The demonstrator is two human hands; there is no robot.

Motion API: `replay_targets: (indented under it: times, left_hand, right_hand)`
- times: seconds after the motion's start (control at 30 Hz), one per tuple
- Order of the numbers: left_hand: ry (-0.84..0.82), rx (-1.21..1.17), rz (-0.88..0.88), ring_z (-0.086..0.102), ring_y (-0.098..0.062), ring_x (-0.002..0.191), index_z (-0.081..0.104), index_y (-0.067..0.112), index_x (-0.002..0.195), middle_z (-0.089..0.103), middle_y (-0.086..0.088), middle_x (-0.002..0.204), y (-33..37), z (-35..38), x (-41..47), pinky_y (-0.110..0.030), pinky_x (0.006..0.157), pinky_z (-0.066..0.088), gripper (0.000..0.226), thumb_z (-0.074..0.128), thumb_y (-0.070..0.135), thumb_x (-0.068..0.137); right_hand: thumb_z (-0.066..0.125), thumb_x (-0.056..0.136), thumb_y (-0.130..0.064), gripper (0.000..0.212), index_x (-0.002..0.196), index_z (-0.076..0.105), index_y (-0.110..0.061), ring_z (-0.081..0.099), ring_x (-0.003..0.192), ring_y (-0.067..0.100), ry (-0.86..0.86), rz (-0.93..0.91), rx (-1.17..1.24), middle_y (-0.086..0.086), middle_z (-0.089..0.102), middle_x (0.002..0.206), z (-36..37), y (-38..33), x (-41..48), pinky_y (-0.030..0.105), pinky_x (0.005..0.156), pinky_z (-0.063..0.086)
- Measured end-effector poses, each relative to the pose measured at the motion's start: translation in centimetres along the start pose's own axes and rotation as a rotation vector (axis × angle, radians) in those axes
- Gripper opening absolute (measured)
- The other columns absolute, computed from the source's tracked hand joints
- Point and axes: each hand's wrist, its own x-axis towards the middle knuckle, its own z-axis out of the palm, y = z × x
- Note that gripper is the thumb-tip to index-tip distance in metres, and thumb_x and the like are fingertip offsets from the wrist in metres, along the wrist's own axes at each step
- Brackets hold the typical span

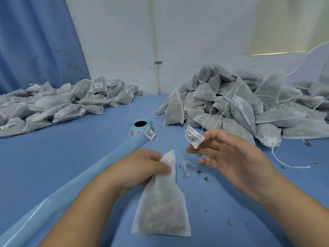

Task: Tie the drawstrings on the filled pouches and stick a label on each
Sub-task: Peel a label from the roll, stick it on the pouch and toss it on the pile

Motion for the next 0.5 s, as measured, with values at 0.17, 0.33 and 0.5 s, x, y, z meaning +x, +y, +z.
replay_targets:
  times: [0.17, 0.33, 0.5]
  left_hand:
    - [-0.171, -0.22, 0.082, 0.063, -0.008, 0.06, 0.078, 0.02, 0.092, 0.068, 0.007, 0.069, 0.7, -0.2, -0.7, -0.017, 0.053, 0.048, 0.025, 0.06, 0.018, 0.075]
    - [-0.253, -0.316, 0.121, 0.064, -0.008, 0.061, 0.078, 0.016, 0.091, 0.068, 0.002, 0.071, 0.9, -0.2, -1.1, -0.017, 0.054, 0.049, 0.024, 0.06, 0.016, 0.075]
    - [-0.191, -0.319, 0.056, 0.067, -0.016, 0.069, 0.074, 0.003, 0.095, 0.069, -0.011, 0.085, 0.8, -0.4, -1.0, -0.022, 0.06, 0.054, 0.012, 0.067, 0.005, 0.085]
  right_hand:
    - [0.062, 0.076, -0.033, 0.026, 0.09, 0.071, -0.014, 0.059, 0.11, 0.032, -0.006, -0.038, 0.005, 0.015, 0.067, 0.105, -0.1, 0.6, 0.2, 0.042, 0.092, 0.042]
    - [0.079, 0.064, -0.05, 0.051, 0.096, 0.069, -0.011, 0.059, 0.107, 0.04, -0.1, 0.012, 0.079, 0.019, 0.066, 0.104, 0.3, 1.0, 0.2, 0.048, 0.098, 0.045]
    - [0.083, 0.059, -0.05, 0.051, 0.09, 0.069, -0.012, 0.066, 0.101, 0.038, -0.089, 0.05, 0.058, 0.016, 0.067, 0.095, 0.6, 0.4, 0.0, 0.042, 0.085, 0.051]
